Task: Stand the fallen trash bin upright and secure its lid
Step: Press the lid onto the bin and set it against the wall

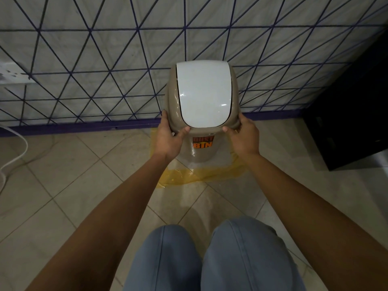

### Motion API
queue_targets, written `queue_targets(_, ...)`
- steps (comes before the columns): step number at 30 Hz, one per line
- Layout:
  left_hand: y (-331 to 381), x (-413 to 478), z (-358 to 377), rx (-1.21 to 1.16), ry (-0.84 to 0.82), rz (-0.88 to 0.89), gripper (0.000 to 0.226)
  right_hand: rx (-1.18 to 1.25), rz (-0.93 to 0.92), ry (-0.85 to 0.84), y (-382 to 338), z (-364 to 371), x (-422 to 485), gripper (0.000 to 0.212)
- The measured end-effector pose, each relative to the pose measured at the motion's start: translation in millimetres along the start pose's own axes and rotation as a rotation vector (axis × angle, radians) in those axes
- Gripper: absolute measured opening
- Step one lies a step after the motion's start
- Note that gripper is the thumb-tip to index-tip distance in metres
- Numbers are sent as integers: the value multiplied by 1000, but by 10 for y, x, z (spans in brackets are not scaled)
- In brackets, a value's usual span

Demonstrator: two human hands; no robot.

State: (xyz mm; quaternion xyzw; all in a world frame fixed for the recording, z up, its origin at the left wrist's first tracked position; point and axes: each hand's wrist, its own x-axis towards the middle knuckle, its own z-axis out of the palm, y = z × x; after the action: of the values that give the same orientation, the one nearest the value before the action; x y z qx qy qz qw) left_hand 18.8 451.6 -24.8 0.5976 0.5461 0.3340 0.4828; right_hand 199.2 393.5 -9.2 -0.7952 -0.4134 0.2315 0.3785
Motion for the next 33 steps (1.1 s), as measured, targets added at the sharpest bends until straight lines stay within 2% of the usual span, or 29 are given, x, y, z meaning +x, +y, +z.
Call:
queue_targets(8,10,25,-17,86,4,6,85,-78,-8,-8,-54,-34,-3,65)
queue_targets(16,47,86,-86,239,34,26,92,-43,-25,-6,-135,-39,-35,83)
queue_targets(33,40,108,-98,248,5,20,97,-96,5,17,-165,11,-26,79)
